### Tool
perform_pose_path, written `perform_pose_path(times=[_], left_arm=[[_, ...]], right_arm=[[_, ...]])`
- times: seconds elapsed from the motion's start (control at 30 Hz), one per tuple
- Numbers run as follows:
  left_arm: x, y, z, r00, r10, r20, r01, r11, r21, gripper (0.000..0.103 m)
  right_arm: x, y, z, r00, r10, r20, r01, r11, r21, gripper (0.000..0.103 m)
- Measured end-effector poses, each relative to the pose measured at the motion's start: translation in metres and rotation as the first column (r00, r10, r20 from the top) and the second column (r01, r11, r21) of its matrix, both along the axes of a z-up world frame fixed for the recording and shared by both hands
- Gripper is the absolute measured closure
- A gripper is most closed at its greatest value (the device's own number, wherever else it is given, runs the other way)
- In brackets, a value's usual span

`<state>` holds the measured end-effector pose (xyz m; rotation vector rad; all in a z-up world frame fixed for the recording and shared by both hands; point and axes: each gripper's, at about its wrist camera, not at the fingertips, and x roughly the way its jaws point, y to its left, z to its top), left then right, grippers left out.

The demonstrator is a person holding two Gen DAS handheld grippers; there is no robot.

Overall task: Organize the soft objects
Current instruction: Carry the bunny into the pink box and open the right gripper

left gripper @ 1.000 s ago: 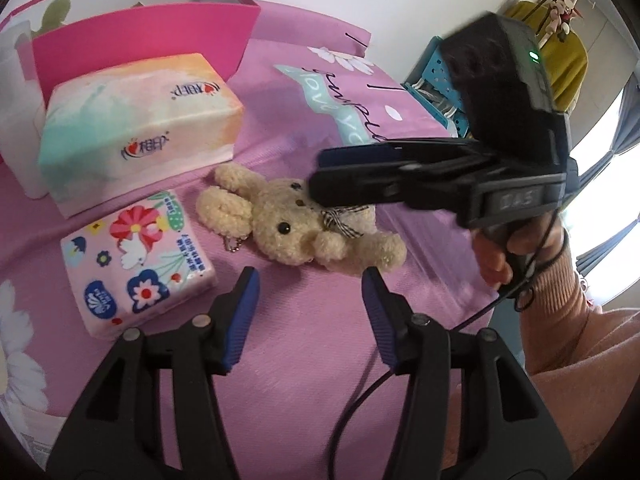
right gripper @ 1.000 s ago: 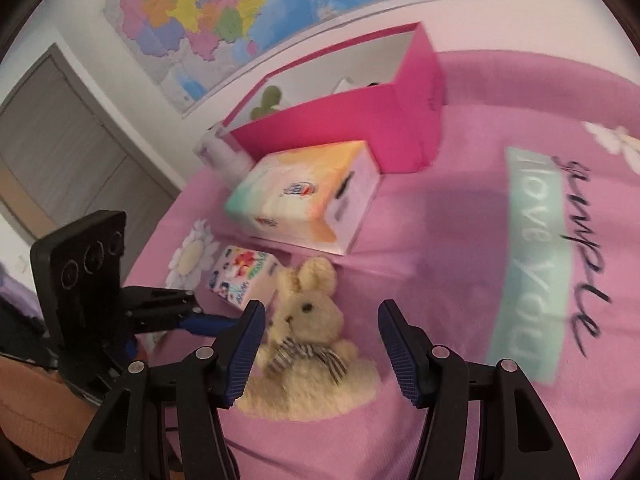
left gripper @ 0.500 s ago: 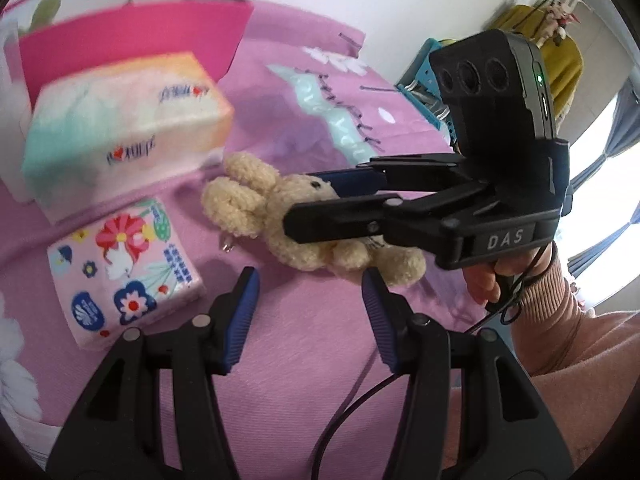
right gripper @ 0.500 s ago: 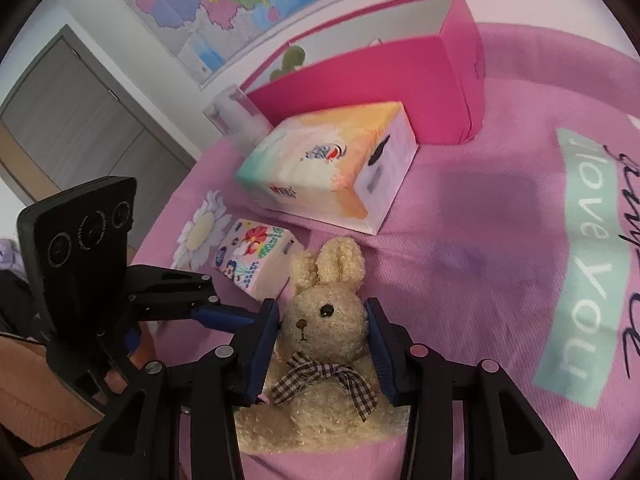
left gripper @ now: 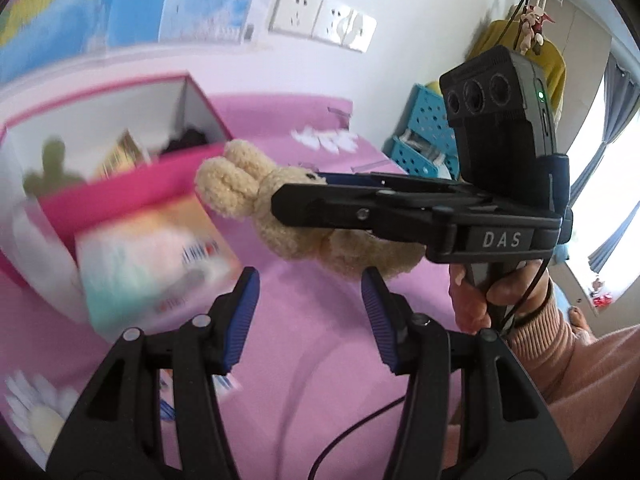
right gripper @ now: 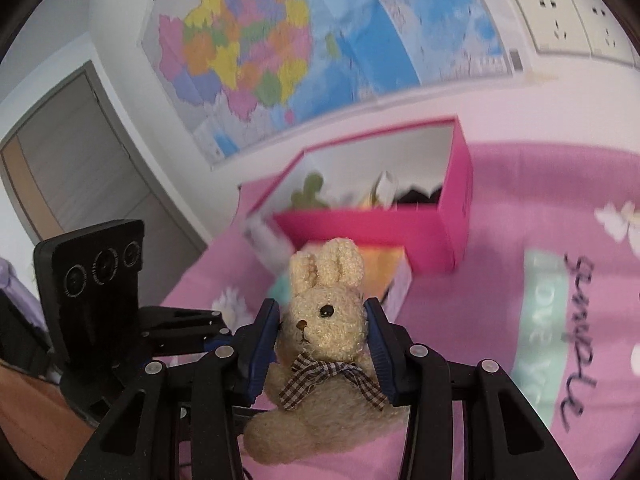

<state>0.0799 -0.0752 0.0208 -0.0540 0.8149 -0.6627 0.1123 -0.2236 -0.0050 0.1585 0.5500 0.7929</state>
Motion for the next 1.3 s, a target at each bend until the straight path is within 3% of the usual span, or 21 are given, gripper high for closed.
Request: perform_pose_path(times=[0.13,0.23,0.47,0.83,1.07,1.3], left_arm=[[0.017,0.001,0.015,1.000,0.006,0.022,-0.005,1.000,-0.012,0.058],[0.029,0.002,0.020,0.999,0.019,0.031,-0.018,1.000,-0.004,0.059],[0.059,0.013,0.021,0.998,0.057,0.008,-0.057,0.998,-0.027,0.064],[0.121,0.018,0.030,0.981,0.189,0.030,-0.191,0.978,0.079,0.064],[0.159,0.022,0.010,0.945,0.327,-0.009,-0.319,0.926,0.202,0.064],[0.147,0.041,0.002,0.943,0.331,-0.029,-0.324,0.935,0.142,0.063]], right_arm=[[0.015,0.000,0.020,0.999,-0.019,0.036,0.018,0.999,0.030,0.059],[0.028,0.003,0.032,0.998,-0.031,0.055,0.028,0.999,0.044,0.065],[0.051,0.008,0.047,0.996,-0.052,0.072,0.047,0.997,0.068,0.067],[0.104,0.025,0.067,0.990,-0.101,0.104,0.093,0.993,0.077,0.068],[0.146,0.028,0.060,0.975,-0.209,0.076,0.204,0.977,0.069,0.061],[0.135,0.018,0.045,0.975,-0.211,0.062,0.208,0.977,0.048,0.058]])
